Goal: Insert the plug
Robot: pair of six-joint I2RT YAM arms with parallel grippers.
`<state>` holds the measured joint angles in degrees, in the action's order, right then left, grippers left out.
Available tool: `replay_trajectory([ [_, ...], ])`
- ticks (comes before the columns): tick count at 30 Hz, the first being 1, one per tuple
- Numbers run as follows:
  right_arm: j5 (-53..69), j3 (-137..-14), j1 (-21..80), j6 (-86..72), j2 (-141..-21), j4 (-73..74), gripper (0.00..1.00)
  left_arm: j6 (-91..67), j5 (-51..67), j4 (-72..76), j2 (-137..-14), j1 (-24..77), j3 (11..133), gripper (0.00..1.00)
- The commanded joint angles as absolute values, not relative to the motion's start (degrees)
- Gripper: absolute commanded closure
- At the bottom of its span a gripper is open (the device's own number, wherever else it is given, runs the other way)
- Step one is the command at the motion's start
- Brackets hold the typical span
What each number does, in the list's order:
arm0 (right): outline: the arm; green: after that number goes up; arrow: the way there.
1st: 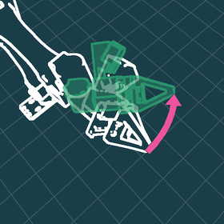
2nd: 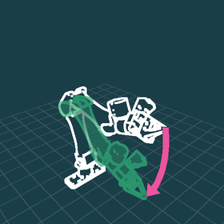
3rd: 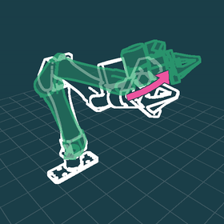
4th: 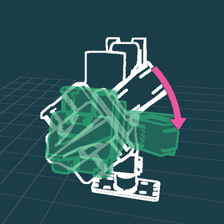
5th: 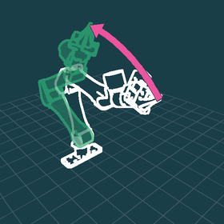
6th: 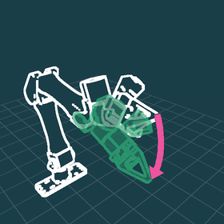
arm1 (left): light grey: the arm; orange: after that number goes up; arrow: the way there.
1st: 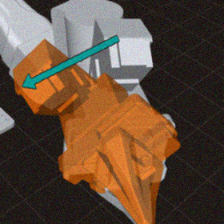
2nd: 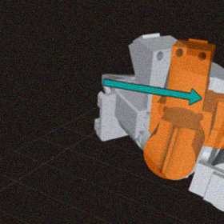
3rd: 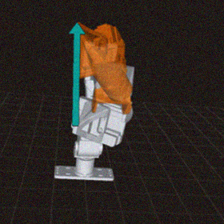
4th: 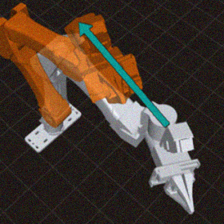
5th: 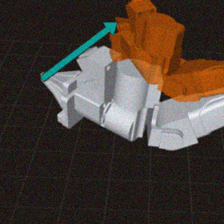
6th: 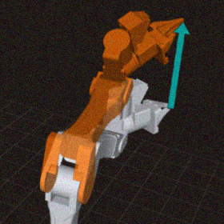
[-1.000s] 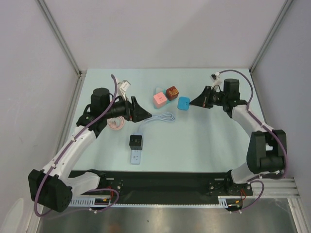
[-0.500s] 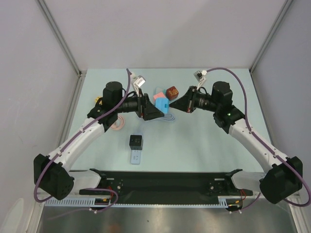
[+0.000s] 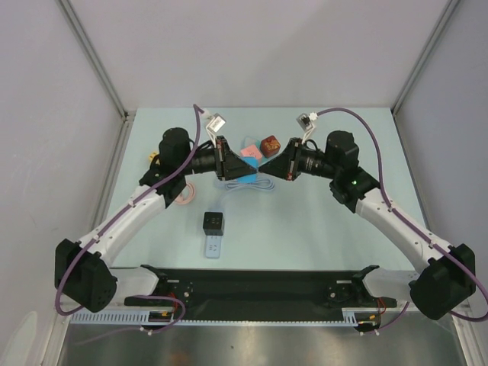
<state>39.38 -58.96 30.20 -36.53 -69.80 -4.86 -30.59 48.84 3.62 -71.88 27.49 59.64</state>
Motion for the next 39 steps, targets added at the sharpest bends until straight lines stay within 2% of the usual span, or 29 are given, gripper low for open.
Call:
replay_trajectory([
  [1,42.27,-59.07,30.85,-38.58,-68.91,-13.35,1.0,-38.73,55.28,15.98,-70.05,28.04,57.05,1.0],
  [11,51.67,-52.91,29.53,-43.33,-69.6,-32.51,1.0,-48.24,62.05,27.85,-66.89,28.04,55.11,1.0],
  [21,52.91,-53.0,29.27,-45.27,-70.49,-35.6,0.97,-48.52,61.97,28.04,-65.39,28.3,54.58,1.0],
  [24,53.08,-53.09,29.35,-45.61,-70.22,-35.15,1.0,-46.33,60.65,25.23,-65.48,28.3,54.67,1.0],
  [26,53.44,-53.0,29.62,-46.14,-70.22,-36.03,1.0,-45.18,59.51,22.51,-65.57,28.3,55.11,0.94],
  [27,53.52,-52.91,29.88,-46.4,-70.22,-36.38,1.0,-45.0,58.72,22.07,-65.65,28.3,55.19,0.84],
  [30,52.56,-52.47,29.88,-47.02,-69.44,-37.09,1.0,-44.91,58.19,21.45,-66.0,28.3,55.55,0.65],
  [34,51.51,-52.56,29.71,-47.28,-69.08,-37.0,1.0,-44.83,57.92,21.27,-66.18,28.3,55.64,0.6],
  [35,51.33,-52.38,29.71,-47.63,-69.08,-37.26,1.0,-44.82,57.83,21.27,-66.01,28.3,55.55,0.59],
  [38,50.8,-51.86,29.62,-48.34,-69.08,-38.05,1.0,-44.74,57.57,21.36,-65.92,28.3,55.11,0.72],
  [39,50.71,-51.77,29.53,-48.43,-69.0,-38.23,1.0,-44.74,57.48,21.27,-65.92,28.3,55.02,0.74],
])
